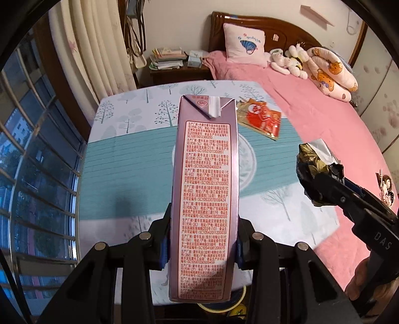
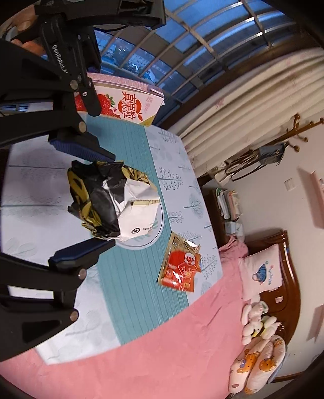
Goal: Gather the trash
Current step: 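Carry the carton and wrapper down over the bin and open both grippers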
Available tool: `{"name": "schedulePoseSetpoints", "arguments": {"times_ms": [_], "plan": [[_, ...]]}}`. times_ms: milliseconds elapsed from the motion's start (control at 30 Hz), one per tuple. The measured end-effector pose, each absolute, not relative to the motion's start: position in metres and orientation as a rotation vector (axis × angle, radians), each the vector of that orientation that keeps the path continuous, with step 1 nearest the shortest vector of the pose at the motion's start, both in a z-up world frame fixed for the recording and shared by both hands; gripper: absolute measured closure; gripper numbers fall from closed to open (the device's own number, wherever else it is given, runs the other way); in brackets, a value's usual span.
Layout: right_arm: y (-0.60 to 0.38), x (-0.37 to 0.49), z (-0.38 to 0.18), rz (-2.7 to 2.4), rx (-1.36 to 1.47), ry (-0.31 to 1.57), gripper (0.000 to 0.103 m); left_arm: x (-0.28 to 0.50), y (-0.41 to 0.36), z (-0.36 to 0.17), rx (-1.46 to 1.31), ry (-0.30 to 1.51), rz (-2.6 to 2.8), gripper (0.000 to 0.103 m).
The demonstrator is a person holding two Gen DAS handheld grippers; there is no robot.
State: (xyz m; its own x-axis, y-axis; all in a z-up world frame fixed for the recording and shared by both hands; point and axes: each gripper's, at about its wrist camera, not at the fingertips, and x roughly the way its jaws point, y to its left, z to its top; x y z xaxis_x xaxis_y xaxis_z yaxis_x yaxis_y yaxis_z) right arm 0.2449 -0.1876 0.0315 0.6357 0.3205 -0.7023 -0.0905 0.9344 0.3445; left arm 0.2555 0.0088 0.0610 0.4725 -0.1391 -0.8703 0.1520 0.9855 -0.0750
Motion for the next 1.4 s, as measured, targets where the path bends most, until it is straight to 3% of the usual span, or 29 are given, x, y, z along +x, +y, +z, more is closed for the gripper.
{"name": "schedulePoseSetpoints", "arguments": {"times_ms": [567, 900, 1133, 1400], "plan": [[-0.248, 0.094, 0.029, 0.401, 0.236, 0.878, 0.043, 0.066, -0.048, 0.079, 0.001, 1.054, -0.101, 0.066], [-0.249, 0.05, -0.002, 0.414, 0.288, 0.985, 0.043, 0.03, -0.06, 0.06, 0.089, 1.127, -0.156, 0.066], [-0.237, 0.031, -0.061, 0.353, 0.32, 1.139, 0.043, 0.018, -0.058, -0.008, 0.116, 1.274, -0.234, 0.066], [-0.206, 0.02, -0.188, 0.236, 0.327, 1.307, 0.043, 0.01, -0.044, -0.147, 0.098, 1.458, -0.304, 0.066]]}}
